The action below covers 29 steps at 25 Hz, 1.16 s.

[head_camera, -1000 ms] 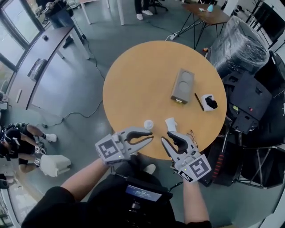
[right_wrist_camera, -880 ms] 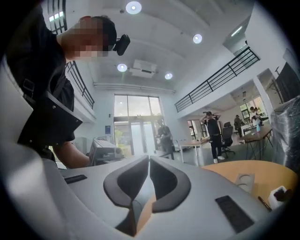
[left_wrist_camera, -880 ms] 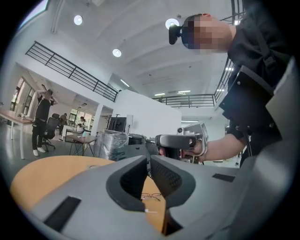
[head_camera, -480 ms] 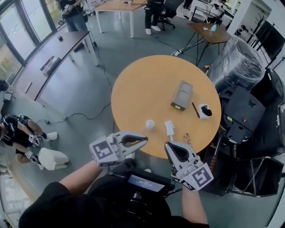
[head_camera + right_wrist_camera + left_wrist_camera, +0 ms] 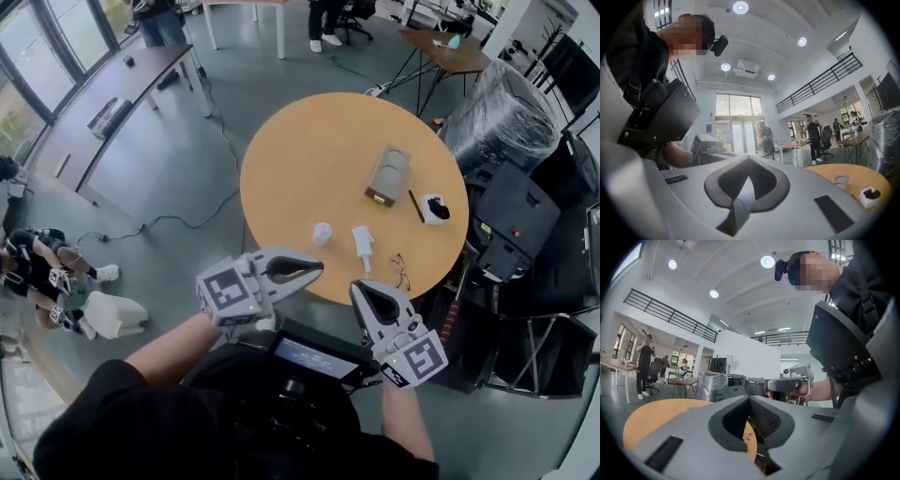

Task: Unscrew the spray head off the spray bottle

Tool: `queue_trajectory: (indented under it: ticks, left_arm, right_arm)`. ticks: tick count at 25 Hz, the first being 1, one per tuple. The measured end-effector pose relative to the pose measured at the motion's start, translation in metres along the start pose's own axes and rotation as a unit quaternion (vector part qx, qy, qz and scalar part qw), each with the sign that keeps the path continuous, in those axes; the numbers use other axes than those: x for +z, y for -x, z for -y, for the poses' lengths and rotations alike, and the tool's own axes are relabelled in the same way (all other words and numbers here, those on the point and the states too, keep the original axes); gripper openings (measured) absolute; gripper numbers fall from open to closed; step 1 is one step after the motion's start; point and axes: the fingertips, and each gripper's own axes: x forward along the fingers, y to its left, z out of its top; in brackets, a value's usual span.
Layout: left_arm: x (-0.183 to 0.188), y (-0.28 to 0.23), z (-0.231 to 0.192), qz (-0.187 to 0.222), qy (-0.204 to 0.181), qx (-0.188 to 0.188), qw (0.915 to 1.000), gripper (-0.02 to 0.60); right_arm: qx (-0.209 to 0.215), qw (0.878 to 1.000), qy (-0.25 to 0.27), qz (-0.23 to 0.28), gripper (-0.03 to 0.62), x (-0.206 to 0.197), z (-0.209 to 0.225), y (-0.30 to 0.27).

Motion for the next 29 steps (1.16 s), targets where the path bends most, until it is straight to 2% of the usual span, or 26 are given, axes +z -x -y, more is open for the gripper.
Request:
queue_trajectory:
  ticks: [9, 21, 29]
  left_arm:
    - [-0.008, 0.000, 0.002, 0.006, -0.004, -0.037, 0.9993, 0.007]
    - [-0.019, -0.003, -0.005, 0.000, 0.002, -0.047, 0.9989, 0.008]
    - [-0.025, 0.001, -0.006, 0.009, -0.002, -0.048, 0.9988, 0.006]
  right_arm:
    - [-0.021, 1.000, 0.001, -0.005, 0.005, -0.008, 0.003, -0.011]
    - [-0.027, 1.000, -0.008, -0.005, 0.005, -0.016, 0.008, -0.016]
    - [-0.028, 1.000, -0.006, -0.010, 0.005, -0.024, 0.006, -0.019]
